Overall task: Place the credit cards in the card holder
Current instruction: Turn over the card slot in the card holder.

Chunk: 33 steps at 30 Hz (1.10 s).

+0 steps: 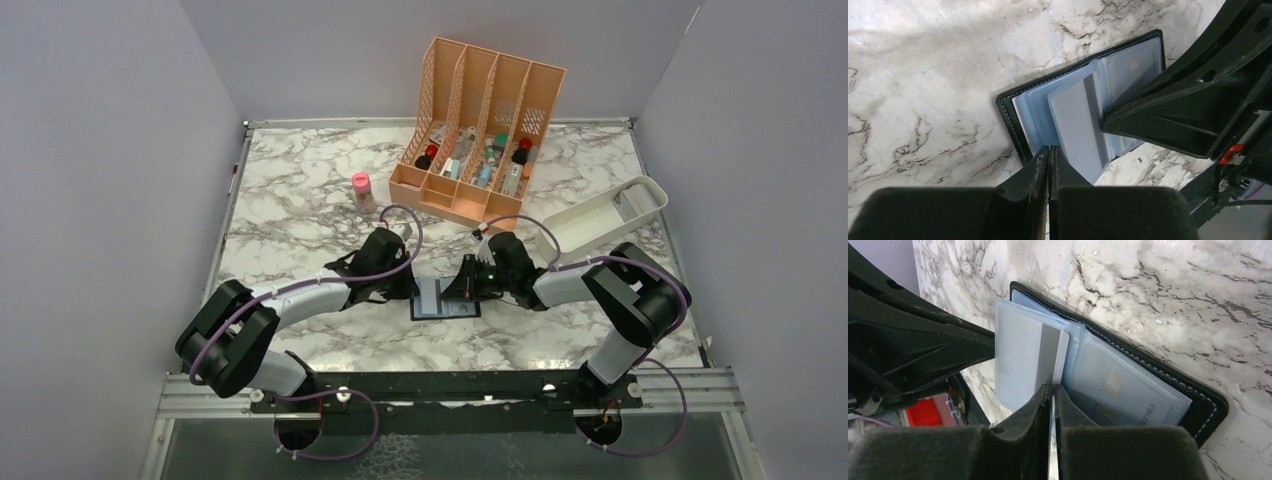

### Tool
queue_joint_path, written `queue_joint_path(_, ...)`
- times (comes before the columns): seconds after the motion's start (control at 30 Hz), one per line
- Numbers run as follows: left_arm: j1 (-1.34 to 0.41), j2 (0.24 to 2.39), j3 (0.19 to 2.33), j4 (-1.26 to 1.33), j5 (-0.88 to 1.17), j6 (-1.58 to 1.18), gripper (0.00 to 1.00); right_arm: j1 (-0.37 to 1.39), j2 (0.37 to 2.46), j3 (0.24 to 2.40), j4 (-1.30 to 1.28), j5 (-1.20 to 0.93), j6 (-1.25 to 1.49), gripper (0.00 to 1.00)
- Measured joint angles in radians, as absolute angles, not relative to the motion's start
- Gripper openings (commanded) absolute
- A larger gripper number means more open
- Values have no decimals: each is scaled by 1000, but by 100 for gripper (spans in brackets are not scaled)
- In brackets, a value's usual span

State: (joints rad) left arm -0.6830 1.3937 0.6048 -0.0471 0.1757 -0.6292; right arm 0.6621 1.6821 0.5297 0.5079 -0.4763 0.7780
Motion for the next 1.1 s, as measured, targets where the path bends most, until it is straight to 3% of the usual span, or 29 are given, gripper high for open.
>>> queue_joint_path(0.47,-683,1404,625,14,259,-650,8,664,1606,540,398,-449,743,31)
queue_joint_path(0.87,-694,1451,668,142,344,-682,11,667,1297,667,65,-168,554,44)
queue_joint_path(1.1,-714,1529,686,195,377,-696,14,642,1158,799,-64,20,388,47)
